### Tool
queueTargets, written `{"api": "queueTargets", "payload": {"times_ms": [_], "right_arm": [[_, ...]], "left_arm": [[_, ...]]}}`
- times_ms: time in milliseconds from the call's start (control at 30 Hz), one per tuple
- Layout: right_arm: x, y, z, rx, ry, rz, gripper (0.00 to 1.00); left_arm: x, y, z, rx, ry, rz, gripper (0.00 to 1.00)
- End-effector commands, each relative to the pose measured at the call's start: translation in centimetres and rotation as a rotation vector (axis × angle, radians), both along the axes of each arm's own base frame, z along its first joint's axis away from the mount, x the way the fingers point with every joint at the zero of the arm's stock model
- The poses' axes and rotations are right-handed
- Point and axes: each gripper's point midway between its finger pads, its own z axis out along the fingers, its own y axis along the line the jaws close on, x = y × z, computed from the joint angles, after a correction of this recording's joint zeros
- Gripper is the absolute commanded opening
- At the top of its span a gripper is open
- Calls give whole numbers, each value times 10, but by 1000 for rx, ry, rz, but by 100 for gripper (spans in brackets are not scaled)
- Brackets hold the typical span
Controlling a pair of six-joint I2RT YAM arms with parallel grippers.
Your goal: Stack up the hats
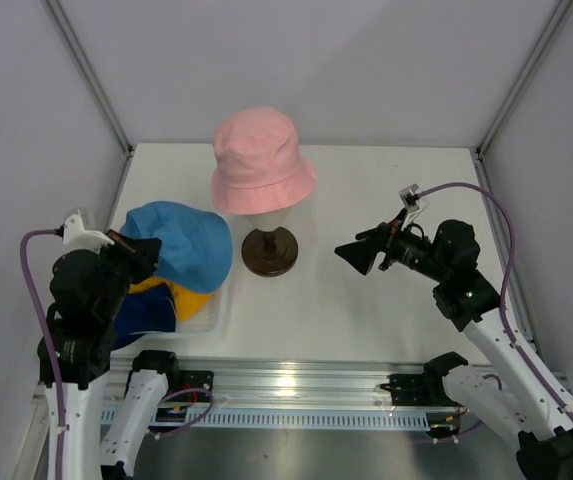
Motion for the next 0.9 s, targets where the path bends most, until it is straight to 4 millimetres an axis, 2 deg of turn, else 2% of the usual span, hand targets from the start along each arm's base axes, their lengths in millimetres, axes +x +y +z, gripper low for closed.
{"api": "queueTargets", "payload": {"times_ms": [0, 100, 200, 233, 267, 333, 433, 533, 600, 700, 767, 867], "right_arm": [[-22, 10, 48, 18, -166, 87, 99], [-47, 17, 67, 44, -218, 175, 99], [-61, 19, 81, 62, -253, 206, 99], [-62, 20, 84, 65, -254, 211, 100], [-65, 19, 92, 74, -263, 212, 99], [-67, 23, 95, 76, -254, 230, 99], [-71, 25, 111, 99, -272, 240, 99], [-75, 25, 128, 105, -311, 256, 100], [-76, 24, 137, 104, -327, 252, 99], [-69, 24, 138, 97, -329, 228, 99], [-69, 26, 139, 99, -322, 238, 99], [-70, 29, 141, 104, -319, 254, 99]], "left_arm": [[-21, -3, -1, 19, 23, -31, 1], [-33, -5, 12, -10, -12, -35, 1], [-45, 2, 30, -3, -53, 4, 1], [-48, 4, 30, 10, -48, 9, 1], [-55, 5, 43, 18, -77, 12, 1], [-59, 20, 43, 60, -63, 84, 1], [-68, 36, 55, 90, -93, 165, 1], [-71, 49, 54, 106, -92, 234, 1], [-67, 43, 54, 91, -97, 207, 3], [-53, 27, 48, 60, -77, 127, 1], [-49, 31, 47, 55, -68, 151, 1], [-52, 36, 60, 61, -105, 180, 1]]}}
